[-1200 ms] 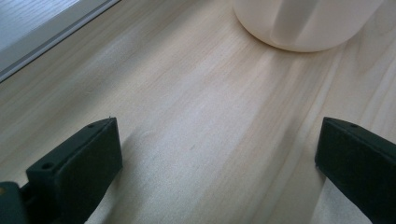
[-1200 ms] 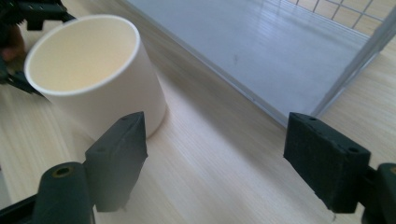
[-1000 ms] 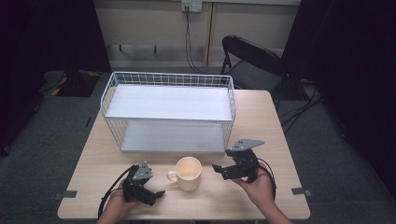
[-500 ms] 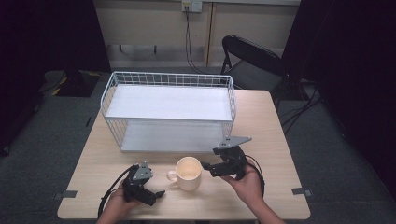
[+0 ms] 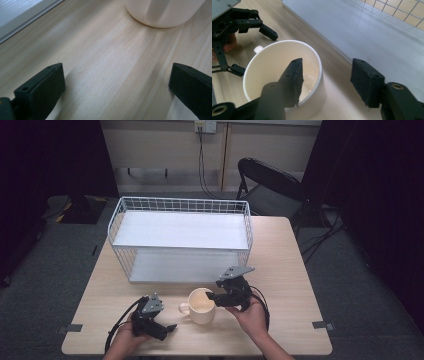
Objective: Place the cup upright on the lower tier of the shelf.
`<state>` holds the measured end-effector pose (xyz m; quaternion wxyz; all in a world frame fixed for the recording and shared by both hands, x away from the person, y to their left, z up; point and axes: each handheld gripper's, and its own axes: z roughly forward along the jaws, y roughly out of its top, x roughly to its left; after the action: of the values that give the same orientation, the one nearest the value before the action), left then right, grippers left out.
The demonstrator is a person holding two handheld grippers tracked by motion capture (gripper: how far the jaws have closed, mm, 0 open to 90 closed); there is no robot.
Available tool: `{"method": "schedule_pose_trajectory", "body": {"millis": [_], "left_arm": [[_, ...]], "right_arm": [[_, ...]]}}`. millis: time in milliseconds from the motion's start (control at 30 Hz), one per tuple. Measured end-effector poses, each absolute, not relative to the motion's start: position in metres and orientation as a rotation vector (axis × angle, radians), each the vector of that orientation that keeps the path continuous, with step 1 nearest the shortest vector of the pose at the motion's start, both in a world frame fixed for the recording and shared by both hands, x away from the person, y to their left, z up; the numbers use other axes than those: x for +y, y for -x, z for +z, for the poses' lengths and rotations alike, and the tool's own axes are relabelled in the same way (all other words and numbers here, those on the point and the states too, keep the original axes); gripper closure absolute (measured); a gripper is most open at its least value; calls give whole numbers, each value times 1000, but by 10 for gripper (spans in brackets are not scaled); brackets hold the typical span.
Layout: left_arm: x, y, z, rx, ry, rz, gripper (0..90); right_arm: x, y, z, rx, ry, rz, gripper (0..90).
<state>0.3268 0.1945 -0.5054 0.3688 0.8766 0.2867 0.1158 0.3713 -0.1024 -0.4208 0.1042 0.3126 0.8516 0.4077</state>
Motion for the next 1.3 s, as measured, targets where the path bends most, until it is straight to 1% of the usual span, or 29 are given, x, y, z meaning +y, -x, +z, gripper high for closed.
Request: {"method": "schedule_pose_trajectory", "body": {"millis": [33, 267, 633, 667, 700, 767, 1033, 1300], "left_arm": [[194, -327, -505, 736, -2250, 297, 0], [195, -327, -505, 735, -2252, 296, 1], [195, -327, -505, 735, -2252, 295, 0], [194, -327, -505, 736, -2250, 297, 1], [194, -327, -505, 736, -2250, 297, 0], [194, -327, -505, 736, -2250, 297, 0], [194, -327, -505, 736, -2250, 297, 0], [194, -327, -505, 735, -2250, 296, 0]], "right_arm": [[-101, -372, -423, 2519, -925, 1200, 490], [-94, -374, -426, 2530, -920, 1181, 515], [-85, -377, -433, 2564, -911, 1157, 594], [-84, -377, -434, 2567, -908, 1154, 625], [-84, -377, -434, 2567, -908, 1154, 625], [-84, -377, -435, 2562, -896, 1145, 665], [-83, -377, -437, 2564, -889, 1132, 677], [-83, -377, -442, 2566, -903, 1135, 710]]}}
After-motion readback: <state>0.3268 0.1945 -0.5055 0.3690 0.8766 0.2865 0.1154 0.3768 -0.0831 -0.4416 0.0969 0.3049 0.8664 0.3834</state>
